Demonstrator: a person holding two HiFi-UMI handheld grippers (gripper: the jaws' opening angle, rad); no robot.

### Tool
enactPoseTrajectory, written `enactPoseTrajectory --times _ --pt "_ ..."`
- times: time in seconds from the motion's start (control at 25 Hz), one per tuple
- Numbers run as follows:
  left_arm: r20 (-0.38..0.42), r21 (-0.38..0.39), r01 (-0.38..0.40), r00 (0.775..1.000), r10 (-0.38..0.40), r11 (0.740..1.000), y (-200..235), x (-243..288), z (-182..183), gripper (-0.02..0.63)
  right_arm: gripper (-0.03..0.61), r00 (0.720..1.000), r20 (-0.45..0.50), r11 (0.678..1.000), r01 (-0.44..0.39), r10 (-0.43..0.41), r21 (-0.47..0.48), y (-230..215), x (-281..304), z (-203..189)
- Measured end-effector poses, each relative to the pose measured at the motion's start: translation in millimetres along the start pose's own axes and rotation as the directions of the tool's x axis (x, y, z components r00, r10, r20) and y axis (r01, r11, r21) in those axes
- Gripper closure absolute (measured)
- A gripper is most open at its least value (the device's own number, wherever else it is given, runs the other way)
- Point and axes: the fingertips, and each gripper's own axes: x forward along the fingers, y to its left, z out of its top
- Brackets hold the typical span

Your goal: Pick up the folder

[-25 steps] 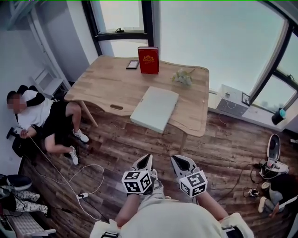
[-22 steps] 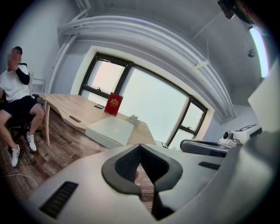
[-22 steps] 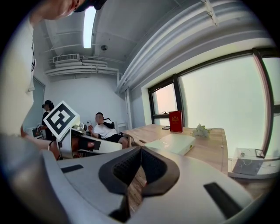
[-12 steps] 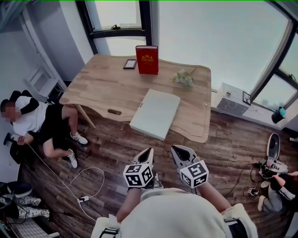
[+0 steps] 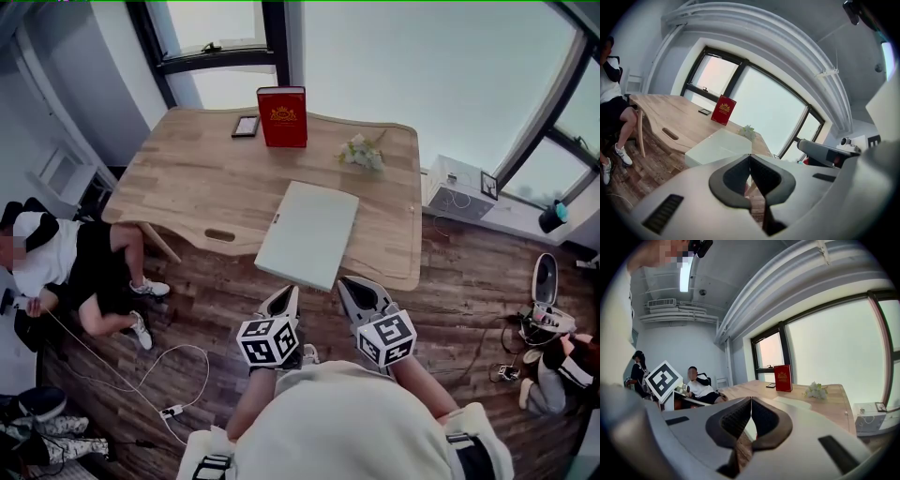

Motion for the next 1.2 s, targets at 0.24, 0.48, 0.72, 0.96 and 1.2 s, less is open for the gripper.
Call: enactPoseTrajectory --times 0.24,0.48,0.72,0.96,1.2 --pt "-0.031 -0.033 0.031 0.999 -0.032 0.999 26.2 22.5 10.0 0.594 0.558 0.999 0.000 0.999 0.042 -0.042 0.031 -9.6 29.5 -1.7" --pt "-0.047 -0.064 0.050 0.997 -0.053 0.997 49.4 39.6 19.0 0.594 0.558 0.998 -0.010 0.997 0.063 -0.063 0.042 -14.9 56.2 -0.7" --pt "-0.040 -0.138 0.069 0.996 -0.075 0.988 67.4 48.7 13.7 0.594 0.558 0.997 -0.036 0.996 0.070 -0.068 0.053 -15.2 74.4 -6.5" --pt "-0.017 -0.269 0.114 0.992 -0.123 0.956 83.3 52.8 -1.5 0.594 0.558 0.994 -0.070 0.995 0.088 -0.084 0.056 -14.9 79.9 -18.1" --pt "-0.026 -0.417 0.161 0.982 -0.189 0.894 92.0 55.2 -28.0 0.592 0.558 0.990 -0.106 0.993 0.101 -0.094 0.062 -11.6 76.6 -31.0"
